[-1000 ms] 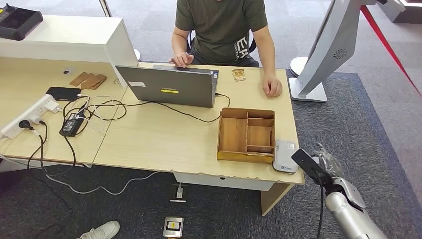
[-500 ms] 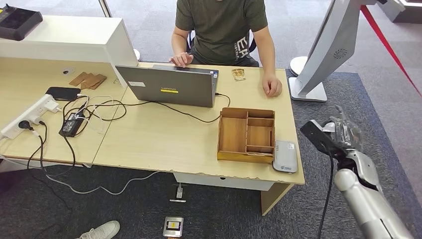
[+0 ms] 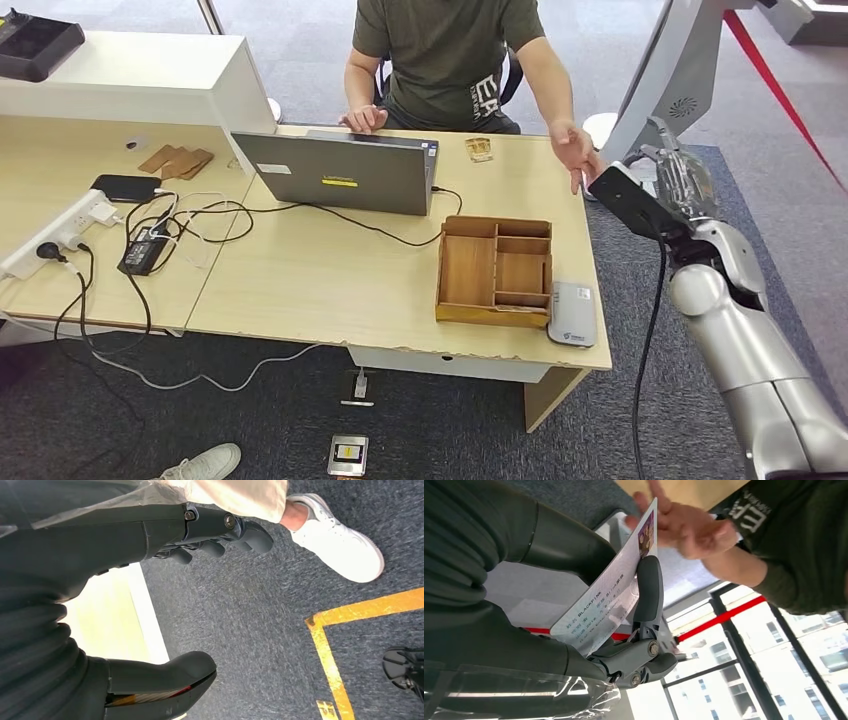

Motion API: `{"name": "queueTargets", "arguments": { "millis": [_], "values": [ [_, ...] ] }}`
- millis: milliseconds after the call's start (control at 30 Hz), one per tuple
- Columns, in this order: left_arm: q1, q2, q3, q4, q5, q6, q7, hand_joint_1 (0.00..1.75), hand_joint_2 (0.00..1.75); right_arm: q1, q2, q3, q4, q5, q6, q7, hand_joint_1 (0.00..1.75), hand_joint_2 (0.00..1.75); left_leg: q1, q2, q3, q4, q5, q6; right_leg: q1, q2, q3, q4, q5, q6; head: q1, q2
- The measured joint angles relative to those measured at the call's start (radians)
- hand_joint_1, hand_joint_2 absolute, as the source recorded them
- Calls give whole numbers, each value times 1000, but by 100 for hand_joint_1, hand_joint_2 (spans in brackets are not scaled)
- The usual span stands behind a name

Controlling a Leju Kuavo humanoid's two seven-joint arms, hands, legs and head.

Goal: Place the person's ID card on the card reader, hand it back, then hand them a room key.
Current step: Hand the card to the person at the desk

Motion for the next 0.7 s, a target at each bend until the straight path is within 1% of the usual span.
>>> {"name": "queueTargets", "arguments": {
  "millis": [133,333,533,700],
  "values": [
    [-4,-1,0,0,-9,0,-5,0,175,-83,64,59,66,-6,8,-33,175,175,1,-1,0,0,0,0,0,0,0,0,0,0,0,0],
    [-3,-1,0,0,-15,0,-11,0,175,-149,138,114,163,-28,14,-60,175,175,1,-1,-1,0,0,0,2,0,-1,0,0,0,0,0],
    [-4,-1,0,0,-18,0,-11,0,175,-184,208,155,252,-35,15,-79,175,175,1,-1,-1,0,0,0,2,0,-1,-1,0,0,0,0],
    [-3,-1,0,0,-17,0,-7,0,175,-195,242,179,298,-31,15,-80,175,175,1,-1,-1,0,0,0,2,0,-1,-1,0,0,0,0]
  ]
}}
